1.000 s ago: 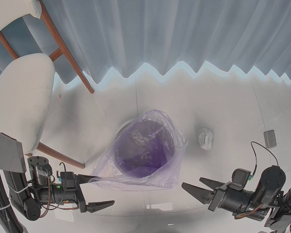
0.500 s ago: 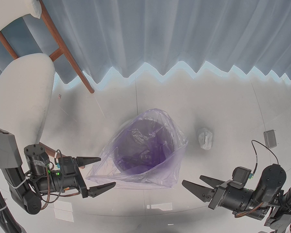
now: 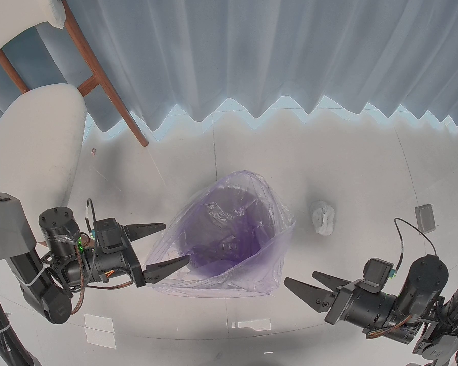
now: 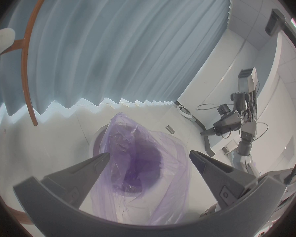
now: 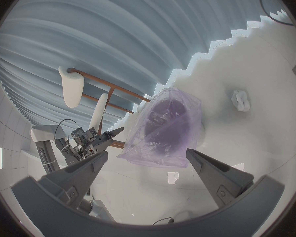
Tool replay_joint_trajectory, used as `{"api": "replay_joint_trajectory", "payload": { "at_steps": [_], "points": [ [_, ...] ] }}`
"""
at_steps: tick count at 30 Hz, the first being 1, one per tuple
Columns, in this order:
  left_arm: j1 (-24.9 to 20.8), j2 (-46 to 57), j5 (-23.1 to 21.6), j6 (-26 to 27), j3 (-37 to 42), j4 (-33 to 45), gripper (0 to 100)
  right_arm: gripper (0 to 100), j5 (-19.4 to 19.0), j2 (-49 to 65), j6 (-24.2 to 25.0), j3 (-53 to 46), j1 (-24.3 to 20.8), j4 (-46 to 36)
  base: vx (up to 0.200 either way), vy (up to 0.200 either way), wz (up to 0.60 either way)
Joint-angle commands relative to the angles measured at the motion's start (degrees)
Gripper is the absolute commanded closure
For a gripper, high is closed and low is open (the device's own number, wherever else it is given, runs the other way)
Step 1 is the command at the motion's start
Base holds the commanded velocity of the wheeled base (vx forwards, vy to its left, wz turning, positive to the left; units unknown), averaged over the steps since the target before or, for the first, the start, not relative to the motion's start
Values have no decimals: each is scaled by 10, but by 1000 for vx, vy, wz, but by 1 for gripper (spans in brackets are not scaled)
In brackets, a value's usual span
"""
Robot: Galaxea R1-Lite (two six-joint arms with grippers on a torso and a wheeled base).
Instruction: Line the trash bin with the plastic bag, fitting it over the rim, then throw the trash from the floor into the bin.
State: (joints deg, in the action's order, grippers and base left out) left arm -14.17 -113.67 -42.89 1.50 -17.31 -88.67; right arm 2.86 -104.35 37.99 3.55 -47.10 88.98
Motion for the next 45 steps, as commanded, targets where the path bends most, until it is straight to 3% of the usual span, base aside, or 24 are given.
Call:
{"api": "replay_joint_trajectory", "payload": {
  "at_steps": [1, 5, 13, 21, 27, 36, 39, 40, 42, 45],
  "points": [
    [5, 3, 2, -55, -18, 0, 0, 0, 1, -14, 6, 20, 7, 9, -200, 0, 0],
    [2, 21, 2, -109, -16, 0, 0, 0, 7, -17, 17, 34, 13, 10, -200, 0, 0],
    [-6, 36, 0, -103, -8, 0, 0, 0, 11, -36, 23, 45, 15, 10, -200, 0, 0],
    [-9, -3, 2, -100, -69, -1, 0, 0, 32, -44, 22, 56, 19, 10, 0, 0, 0],
    [-34, -76, 41, -26, -72, -1, 0, 0, 32, -46, 23, 53, 18, 9, 0, 0, 0],
    [-53, -134, 42, -8, -85, -3, 0, 0, 32, -59, 22, 49, 16, 9, 0, 0, 0],
    [-63, -151, 40, 26, -49, -2, 0, 0, 32, -69, 24, 49, 15, 9, 0, 0, 0],
    [-66, -170, 40, 66, -40, -3, 0, 0, 32, -80, 25, 52, 15, 10, 0, 0, 0],
    [-67, -188, 40, 94, -37, -2, 0, 0, 33, -85, 33, 56, 12, 10, 0, 0, 0],
    [-70, -189, 40, 96, -33, -3, 0, 0, 34, -86, 48, 80, 2, 9, 0, 0, 0]
  ]
}}
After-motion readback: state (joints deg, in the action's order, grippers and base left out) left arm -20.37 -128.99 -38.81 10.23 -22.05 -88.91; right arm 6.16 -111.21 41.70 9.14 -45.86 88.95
